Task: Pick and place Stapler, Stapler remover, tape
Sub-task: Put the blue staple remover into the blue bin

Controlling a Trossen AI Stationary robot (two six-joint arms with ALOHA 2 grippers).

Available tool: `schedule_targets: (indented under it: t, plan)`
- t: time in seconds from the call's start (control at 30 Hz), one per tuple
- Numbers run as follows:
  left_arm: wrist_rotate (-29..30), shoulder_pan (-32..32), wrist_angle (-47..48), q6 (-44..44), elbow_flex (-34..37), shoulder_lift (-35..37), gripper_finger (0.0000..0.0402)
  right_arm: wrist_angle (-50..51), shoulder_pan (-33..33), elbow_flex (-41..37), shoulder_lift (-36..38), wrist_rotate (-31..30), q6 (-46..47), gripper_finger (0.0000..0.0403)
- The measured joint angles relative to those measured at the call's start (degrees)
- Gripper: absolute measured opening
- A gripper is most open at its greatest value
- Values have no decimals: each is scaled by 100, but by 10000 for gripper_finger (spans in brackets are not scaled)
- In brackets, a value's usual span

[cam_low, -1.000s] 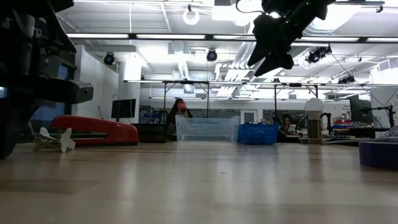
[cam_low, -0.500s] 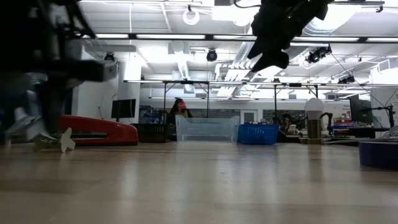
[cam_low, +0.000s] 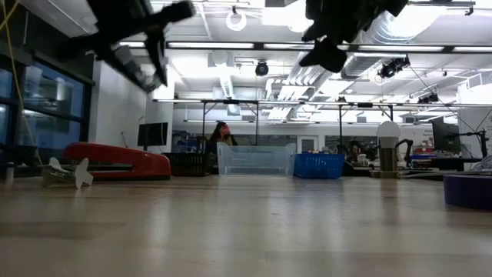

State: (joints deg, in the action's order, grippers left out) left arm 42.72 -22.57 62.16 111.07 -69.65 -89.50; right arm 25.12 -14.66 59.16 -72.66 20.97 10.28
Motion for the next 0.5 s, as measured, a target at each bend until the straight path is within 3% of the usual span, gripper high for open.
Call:
schedule_targets:
  t: [0.27,0.5]
  plan:
    - [854,361,-1119,-1965,-7,794,122,-1308,489,0,-2,45,600,250]
    - [1047,671,-2606,-4140,-3,1094,122,-2431,878,0,-2,-439,926,250]
